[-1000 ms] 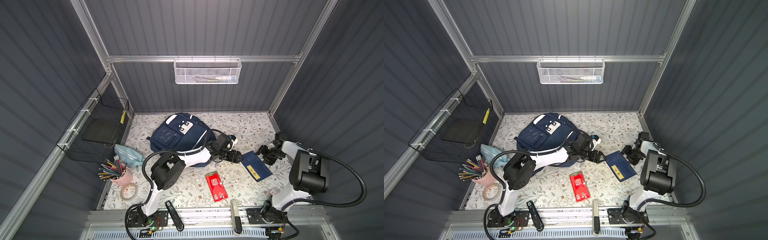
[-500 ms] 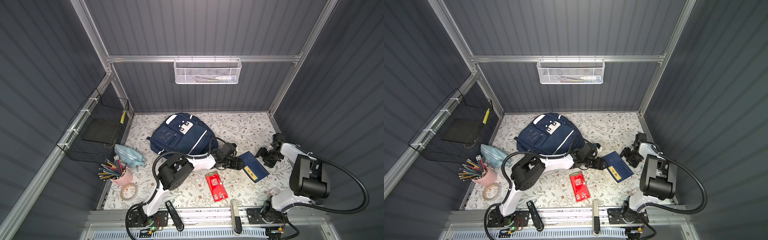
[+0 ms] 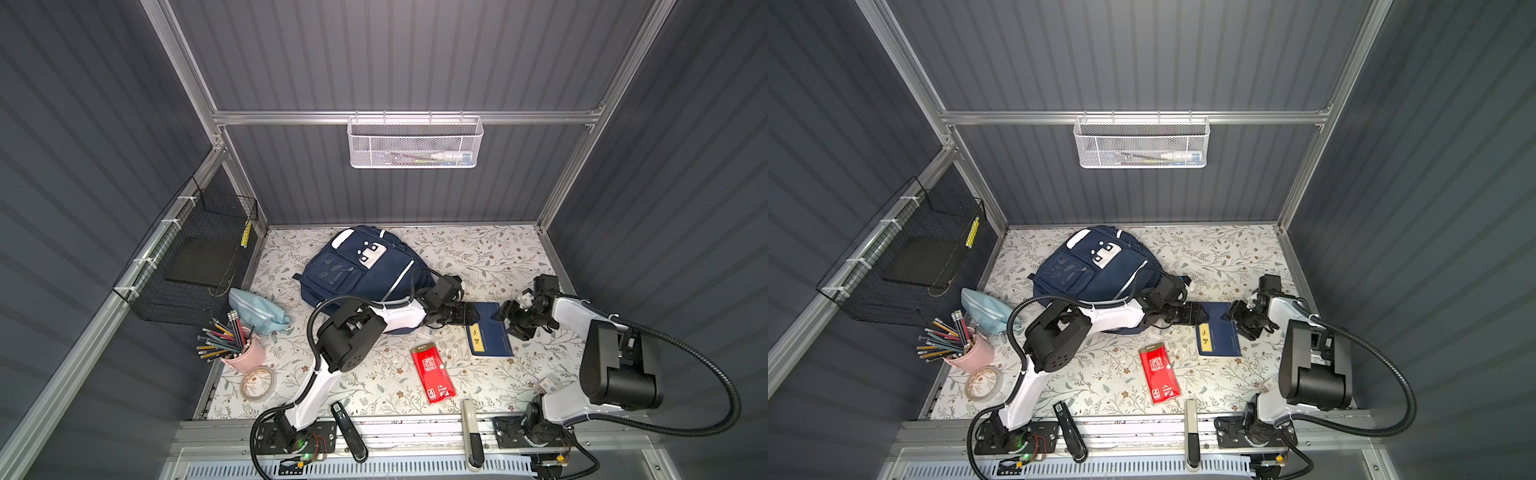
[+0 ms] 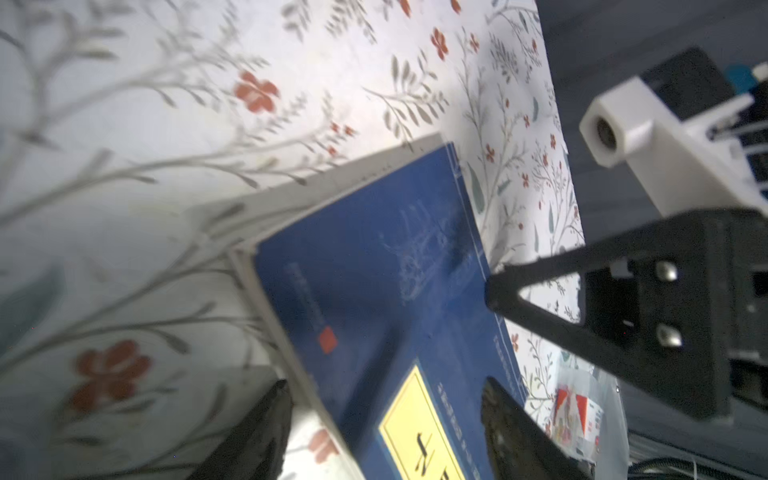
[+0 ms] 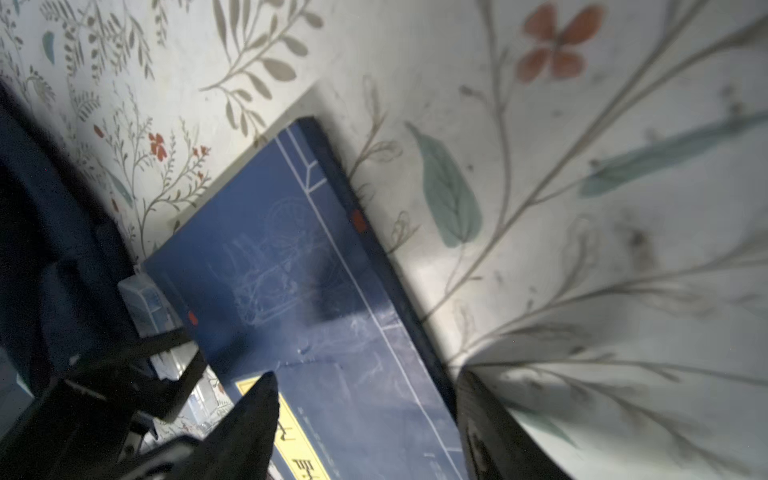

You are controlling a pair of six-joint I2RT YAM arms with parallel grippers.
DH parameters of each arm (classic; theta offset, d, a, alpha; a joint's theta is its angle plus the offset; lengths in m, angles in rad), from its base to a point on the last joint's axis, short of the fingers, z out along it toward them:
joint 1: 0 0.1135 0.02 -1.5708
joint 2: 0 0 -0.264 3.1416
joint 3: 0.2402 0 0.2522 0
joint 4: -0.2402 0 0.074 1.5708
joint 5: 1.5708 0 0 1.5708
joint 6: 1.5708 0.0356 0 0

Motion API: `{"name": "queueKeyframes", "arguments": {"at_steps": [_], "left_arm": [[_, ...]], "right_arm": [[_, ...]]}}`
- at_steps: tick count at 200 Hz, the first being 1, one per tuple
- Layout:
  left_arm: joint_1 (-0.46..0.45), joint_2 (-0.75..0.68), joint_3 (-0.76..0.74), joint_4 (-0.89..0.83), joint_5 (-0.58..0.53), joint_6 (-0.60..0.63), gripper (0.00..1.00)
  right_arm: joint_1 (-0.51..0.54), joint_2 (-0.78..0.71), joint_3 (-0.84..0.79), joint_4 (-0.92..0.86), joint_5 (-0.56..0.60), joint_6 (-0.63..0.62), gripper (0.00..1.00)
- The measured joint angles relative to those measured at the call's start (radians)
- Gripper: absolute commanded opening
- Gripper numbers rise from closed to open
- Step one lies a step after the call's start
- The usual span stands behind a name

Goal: Pack the student bag

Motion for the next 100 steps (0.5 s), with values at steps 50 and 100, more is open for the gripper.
{"name": "queueKeyframes", "arguments": {"at_steps": [50,100], "left_arm": [[-0.016,-0.025,0.026,-0.150,-0.161,0.098,0.72],[-0.032,-0.030,-0.002,-0.138,-0.147,0.096,0.43]], "right_arm": [[0.000,0.006,-0.015,0.055,-0.049,0.025,0.69],[0.000,-0.018,-0.052,0.105,-0.055,0.024,0.66]]}}
